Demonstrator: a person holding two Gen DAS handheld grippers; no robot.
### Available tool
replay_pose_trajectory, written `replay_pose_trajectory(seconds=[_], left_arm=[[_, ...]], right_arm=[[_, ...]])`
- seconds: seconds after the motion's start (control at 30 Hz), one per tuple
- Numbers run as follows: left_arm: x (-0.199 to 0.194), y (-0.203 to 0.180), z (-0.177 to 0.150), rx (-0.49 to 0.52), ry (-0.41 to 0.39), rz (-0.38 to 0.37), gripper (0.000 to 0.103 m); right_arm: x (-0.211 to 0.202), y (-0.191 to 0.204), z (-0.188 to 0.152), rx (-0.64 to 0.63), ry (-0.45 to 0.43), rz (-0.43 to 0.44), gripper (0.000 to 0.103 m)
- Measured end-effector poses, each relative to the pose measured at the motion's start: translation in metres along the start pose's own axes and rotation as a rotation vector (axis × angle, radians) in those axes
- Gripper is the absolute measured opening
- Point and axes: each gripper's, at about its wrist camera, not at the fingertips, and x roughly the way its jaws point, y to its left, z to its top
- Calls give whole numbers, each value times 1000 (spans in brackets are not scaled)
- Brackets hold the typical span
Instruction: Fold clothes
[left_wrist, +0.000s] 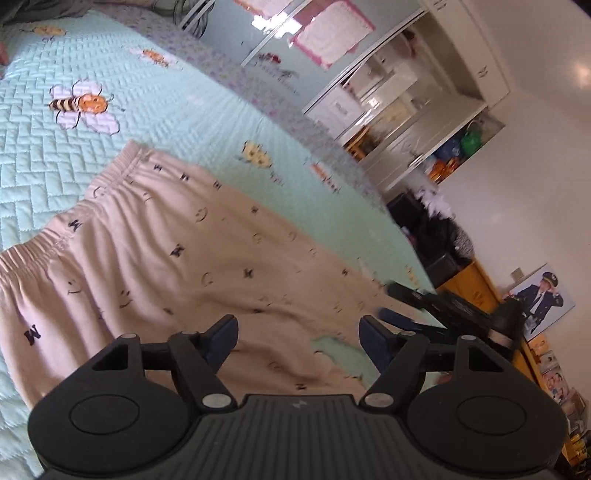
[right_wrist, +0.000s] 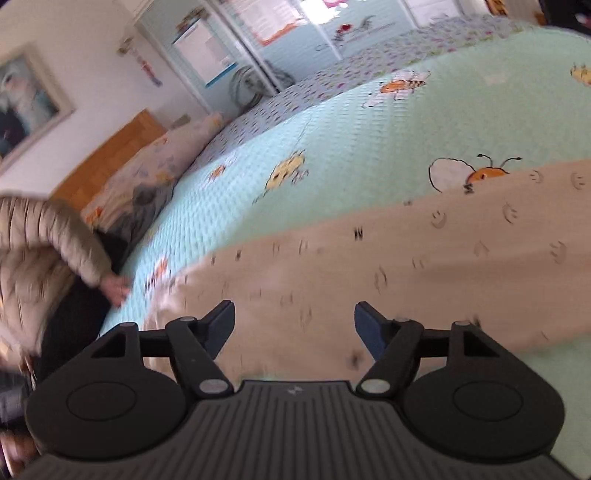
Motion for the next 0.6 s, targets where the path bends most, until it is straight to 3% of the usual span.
replay_pose_trajectory(seconds=[0.13, 0.17, 0.23, 0.33, 0.4, 0.43, 0.5, 0.6], left_arm=[[-21, -5, -5, 66, -32, 49, 76], [-28, -2, -6, 68, -38, 56, 77], [-39, 7, -8, 61, -48, 70, 79], [-45, 18, -8, 29, -65, 86, 79], [-47, 21, -8, 4, -77, 88, 79], [-49, 21, -9, -6, -83, 86, 79], [-56, 21, -12, -4, -89, 97, 79], [-68, 27, -17, 6, -88, 140, 81]], right_arm=[[52, -18, -14, 172, 114, 54, 72], [44, -6, -25, 86, 96, 55, 72], [28, 19, -45, -52, 143, 84, 73], [9, 40, -50, -131, 82, 87, 73], [17, 42, -37, -115, 34, 60, 73], [27, 39, -30, -79, 50, 58, 73], [55, 34, -27, 15, 174, 86, 73], [31, 55, -47, -107, 144, 56, 73]])
